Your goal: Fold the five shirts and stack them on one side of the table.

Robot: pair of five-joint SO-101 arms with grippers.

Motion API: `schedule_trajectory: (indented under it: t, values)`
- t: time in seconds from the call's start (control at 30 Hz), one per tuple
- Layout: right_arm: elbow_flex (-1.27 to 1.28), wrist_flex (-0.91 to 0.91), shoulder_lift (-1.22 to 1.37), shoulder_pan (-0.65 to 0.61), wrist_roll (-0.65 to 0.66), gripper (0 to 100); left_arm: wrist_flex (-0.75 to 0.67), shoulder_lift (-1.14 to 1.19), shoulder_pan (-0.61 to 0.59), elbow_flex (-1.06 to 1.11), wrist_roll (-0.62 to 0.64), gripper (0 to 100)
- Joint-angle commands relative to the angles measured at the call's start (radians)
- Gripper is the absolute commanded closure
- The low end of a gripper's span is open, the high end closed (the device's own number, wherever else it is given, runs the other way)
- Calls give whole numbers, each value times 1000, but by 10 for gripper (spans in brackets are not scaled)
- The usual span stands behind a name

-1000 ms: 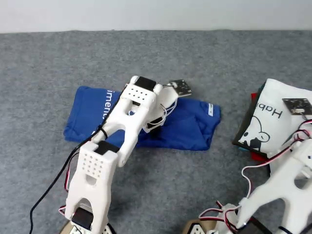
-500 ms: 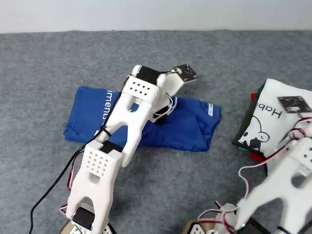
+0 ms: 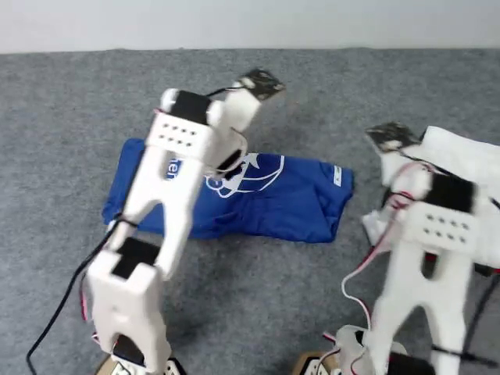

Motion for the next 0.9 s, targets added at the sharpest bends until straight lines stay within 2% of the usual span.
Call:
schedule_trajectory:
  t: [0.0,0.2,0.37,0.57,0.7,0.87]
  values:
    - [-15,-59,68,-101,-72,989,26,-193,-69,104,11,941]
    - [-17,-216,183,-219,-126,987,25,-341,-244,200,12,985]
    - [-17,-348,314,-239,-127,987,25,-347,-362,200,12,985]
    - [-14,-472,518,-234,-120,987,28,-351,-420,202,12,985]
    - [-15,-529,662,-186,-118,987,28,-348,-440,202,14,985]
    - [-69,-479,702,-170,-95,989,28,-348,-442,202,14,985]
